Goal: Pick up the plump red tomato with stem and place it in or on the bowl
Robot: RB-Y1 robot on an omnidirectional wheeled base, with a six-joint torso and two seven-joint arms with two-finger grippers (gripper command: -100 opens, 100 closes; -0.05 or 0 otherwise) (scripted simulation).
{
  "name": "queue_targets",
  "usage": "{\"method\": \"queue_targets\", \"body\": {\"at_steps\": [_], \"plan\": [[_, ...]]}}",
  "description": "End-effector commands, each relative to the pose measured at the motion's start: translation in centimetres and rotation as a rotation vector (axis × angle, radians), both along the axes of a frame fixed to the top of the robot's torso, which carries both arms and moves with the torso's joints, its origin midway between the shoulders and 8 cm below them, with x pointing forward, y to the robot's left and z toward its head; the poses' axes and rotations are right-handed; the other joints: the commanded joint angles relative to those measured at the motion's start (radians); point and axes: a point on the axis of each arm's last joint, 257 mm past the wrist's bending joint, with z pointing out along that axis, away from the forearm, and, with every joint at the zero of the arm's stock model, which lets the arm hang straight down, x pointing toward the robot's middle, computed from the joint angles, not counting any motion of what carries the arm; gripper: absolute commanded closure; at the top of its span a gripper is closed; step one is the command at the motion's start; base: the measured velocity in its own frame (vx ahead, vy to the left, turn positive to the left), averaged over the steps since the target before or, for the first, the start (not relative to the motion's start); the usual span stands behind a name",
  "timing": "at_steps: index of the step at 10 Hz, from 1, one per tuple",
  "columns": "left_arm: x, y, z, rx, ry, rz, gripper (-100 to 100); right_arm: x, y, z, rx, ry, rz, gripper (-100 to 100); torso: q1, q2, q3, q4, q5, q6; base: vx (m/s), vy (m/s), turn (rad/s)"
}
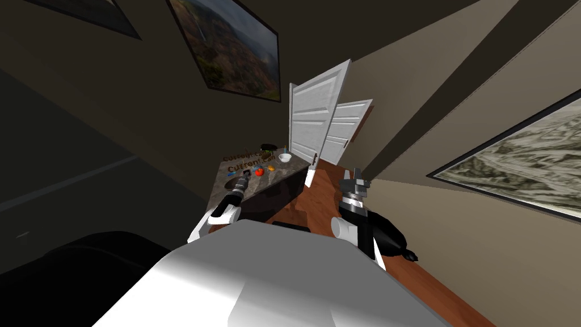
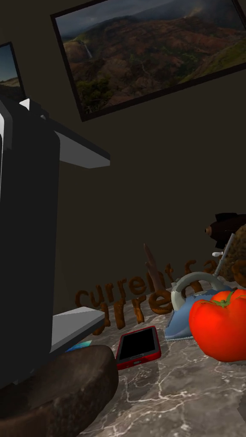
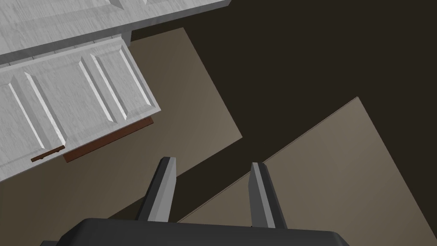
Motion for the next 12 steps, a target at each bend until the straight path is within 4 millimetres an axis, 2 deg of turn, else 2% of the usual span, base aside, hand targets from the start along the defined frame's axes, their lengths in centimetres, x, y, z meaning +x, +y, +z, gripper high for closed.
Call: {"method": "queue_targets", "body": {"at_steps": [1, 5, 6, 8, 12], "plan": [[-0.3, 1.1, -1.4, -0.001, 0.055, 0.02, -100, 0.0, 0.0, 0.0, 0.0, 0.0, 0.0, 0, 0.0, 0.0, 0.0, 0.0, 0.0, 0.0, 0.035, -0.011, -0.036], [-1.0, 3.5, -4.3, 0.011, 0.174, 0.065, -100, 0.0, 0.0, 0.0, 0.0, 0.0, 0.0, 0, 0.0, -0.002, -0.001, 0.0, 0.0, 0.0, 0.064, -0.009, -0.06], [-1.1, 3.6, -4.5, 0.008, 0.185, 0.068, -100, 0.0, 0.0, 0.0, 0.0, 0.0, 0.0, 0, 0.0, -0.002, -0.001, 0.0, 0.0, 0.0, 0.063, -0.004, -0.021], [-1.8, 5.1, -6.1, 0.019, 0.256, 0.098, -100, 0.0, 0.0, 0.0, 0.0, 0.0, 0.0, 0, 0.0, -0.002, -0.001, 0.0, 0.0, 0.0, 0.082, -0.002, -0.063], [-2.6, 6.7, -7.7, 0.027, 0.337, 0.132, -100, 0.0, 0.0, 0.0, 0.0, 0.0, 0.0, 0, -0.001, -0.003, -0.002, -0.001, 0.0, 0.0, 0.07, -0.009, -0.044]]}}
